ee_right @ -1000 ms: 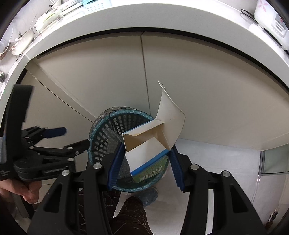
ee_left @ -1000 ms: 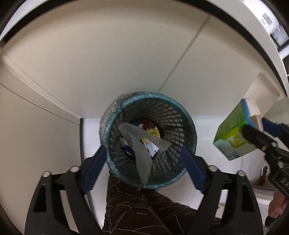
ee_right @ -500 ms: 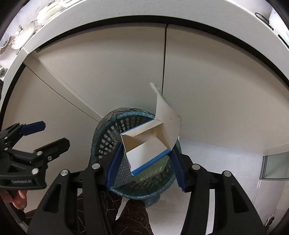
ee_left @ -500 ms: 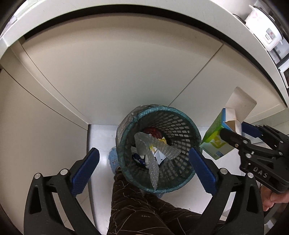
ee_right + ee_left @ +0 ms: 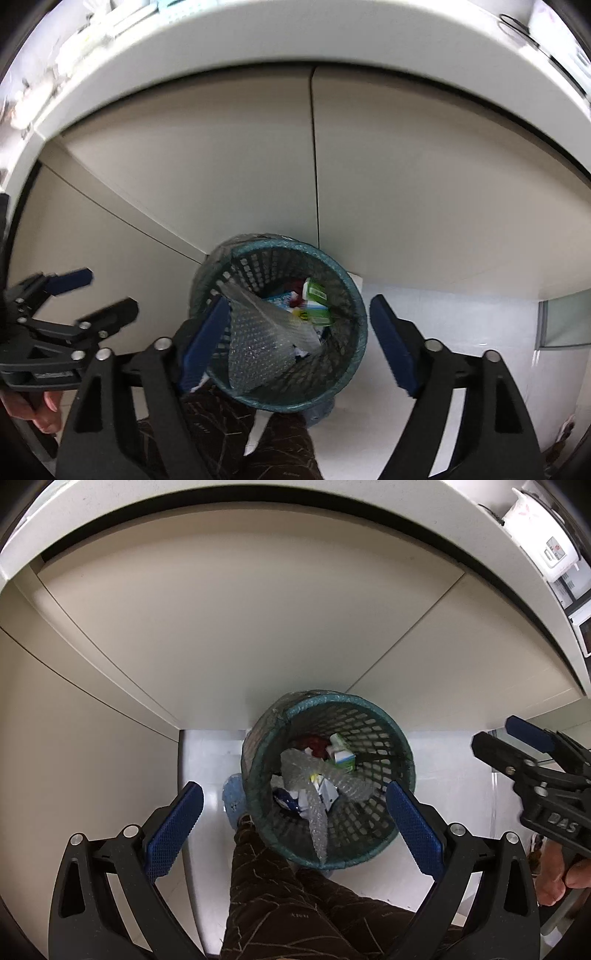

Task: Collect trash

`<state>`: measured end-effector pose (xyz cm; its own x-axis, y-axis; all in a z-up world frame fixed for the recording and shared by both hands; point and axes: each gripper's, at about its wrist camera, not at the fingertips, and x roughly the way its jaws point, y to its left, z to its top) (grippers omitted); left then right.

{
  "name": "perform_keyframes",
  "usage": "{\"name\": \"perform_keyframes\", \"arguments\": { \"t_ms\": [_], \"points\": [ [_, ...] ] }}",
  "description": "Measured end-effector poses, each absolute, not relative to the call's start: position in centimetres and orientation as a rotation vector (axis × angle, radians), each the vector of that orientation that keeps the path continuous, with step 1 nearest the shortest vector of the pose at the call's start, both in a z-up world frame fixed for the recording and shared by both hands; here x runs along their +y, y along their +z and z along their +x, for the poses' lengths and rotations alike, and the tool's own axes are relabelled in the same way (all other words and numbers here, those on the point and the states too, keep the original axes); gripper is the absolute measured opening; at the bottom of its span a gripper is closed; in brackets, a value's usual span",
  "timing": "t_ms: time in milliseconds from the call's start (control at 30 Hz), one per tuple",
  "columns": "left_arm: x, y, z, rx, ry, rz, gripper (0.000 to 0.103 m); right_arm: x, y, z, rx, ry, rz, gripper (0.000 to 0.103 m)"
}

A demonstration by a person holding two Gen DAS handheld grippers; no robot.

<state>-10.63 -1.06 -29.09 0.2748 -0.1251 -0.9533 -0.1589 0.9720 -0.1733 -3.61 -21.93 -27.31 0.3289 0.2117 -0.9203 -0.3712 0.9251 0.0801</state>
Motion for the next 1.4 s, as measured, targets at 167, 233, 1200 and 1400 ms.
{"name": "perform_keyframes", "arguments": {
  "t_ms": [167, 233, 1200, 1400],
  "points": [
    [-1.0, -25.5, -10.7, 1.263, 0.016, -0.282, 0.097, -23.1, -23.5, -4.1, 1.198, 0.33, -0.116, 0.091],
    [-1.2, -23.8, -10.8, 1.256, 0.016, -0.272, 0.097, -23.5, -21.0, -4.7, 1.169, 0.335, -0.114, 0.093],
    [-3.3, -2.8, -15.0, 1.078, 0.051, -0.171, 0.097, -26.2, -2.2, -11.8, 0.98, 0.288, -0.065, 0.095],
    [-3.5, -2.8, -15.4, 1.08, 0.057, -0.165, 0.097, -26.3, -2.1, -11.9, 0.976, 0.287, -0.059, 0.095]
  ]
}}
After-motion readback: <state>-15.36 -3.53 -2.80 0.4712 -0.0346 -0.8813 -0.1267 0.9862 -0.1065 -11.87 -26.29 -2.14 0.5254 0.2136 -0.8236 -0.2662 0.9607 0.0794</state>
